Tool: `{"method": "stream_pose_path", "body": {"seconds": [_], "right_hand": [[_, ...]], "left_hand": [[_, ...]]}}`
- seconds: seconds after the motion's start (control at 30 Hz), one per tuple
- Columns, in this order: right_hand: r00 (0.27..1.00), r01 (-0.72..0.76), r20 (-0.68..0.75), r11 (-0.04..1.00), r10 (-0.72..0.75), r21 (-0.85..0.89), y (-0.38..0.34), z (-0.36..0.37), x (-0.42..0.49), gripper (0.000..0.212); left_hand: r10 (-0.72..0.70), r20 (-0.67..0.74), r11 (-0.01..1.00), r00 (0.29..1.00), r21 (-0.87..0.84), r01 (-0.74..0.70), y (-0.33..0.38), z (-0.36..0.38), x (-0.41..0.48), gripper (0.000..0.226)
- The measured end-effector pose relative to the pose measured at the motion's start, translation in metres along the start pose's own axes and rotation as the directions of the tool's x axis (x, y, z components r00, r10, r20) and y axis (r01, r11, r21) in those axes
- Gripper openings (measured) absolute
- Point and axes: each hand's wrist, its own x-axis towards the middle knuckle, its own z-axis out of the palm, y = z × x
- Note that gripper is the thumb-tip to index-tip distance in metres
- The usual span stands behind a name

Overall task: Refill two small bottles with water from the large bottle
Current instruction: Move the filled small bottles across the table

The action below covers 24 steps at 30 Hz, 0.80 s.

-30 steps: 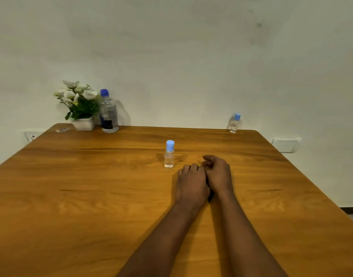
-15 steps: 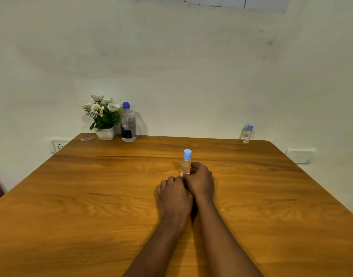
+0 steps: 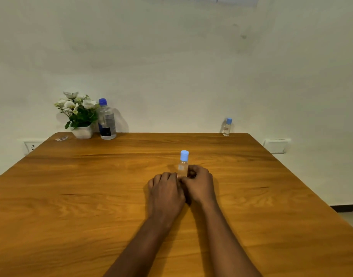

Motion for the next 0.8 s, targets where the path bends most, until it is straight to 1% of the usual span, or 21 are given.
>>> {"method": "stream_pose_path", "body": {"seconds": [0.07, 0.23, 0.33, 0.5, 0.8], "right_hand": [[0.998, -0.014, -0.058, 1.000, 0.013, -0.010, 0.010, -0.022, 0.002, 0.024], [0.975, -0.054, -0.219, 0.997, 0.041, -0.053, 0.033, -0.065, 0.019, 0.031], [0.954, -0.068, -0.295, 0.996, 0.048, -0.058, 0.041, -0.076, 0.037, 0.029], [0.937, -0.116, -0.342, 0.986, 0.069, -0.118, 0.051, -0.080, 0.080, 0.025], [0.927, -0.127, -0.371, 0.975, 0.052, -0.182, 0.069, -0.078, 0.194, 0.025]], "left_hand": [[0.018, 0.029, 1.000, 0.999, -0.002, -0.018, 0.014, 0.004, -0.001, 0.035], [0.101, 0.116, 0.994, 0.988, 0.024, -0.105, 0.056, 0.024, 0.006, 0.033], [0.144, 0.137, 0.986, 0.980, 0.064, -0.154, 0.073, 0.038, 0.021, 0.032], [0.179, 0.125, 0.978, 0.976, 0.084, -0.191, 0.090, 0.066, 0.057, 0.033], [0.153, 0.099, 0.980, 0.983, 0.115, -0.164, 0.110, 0.118, 0.157, 0.030]]}}
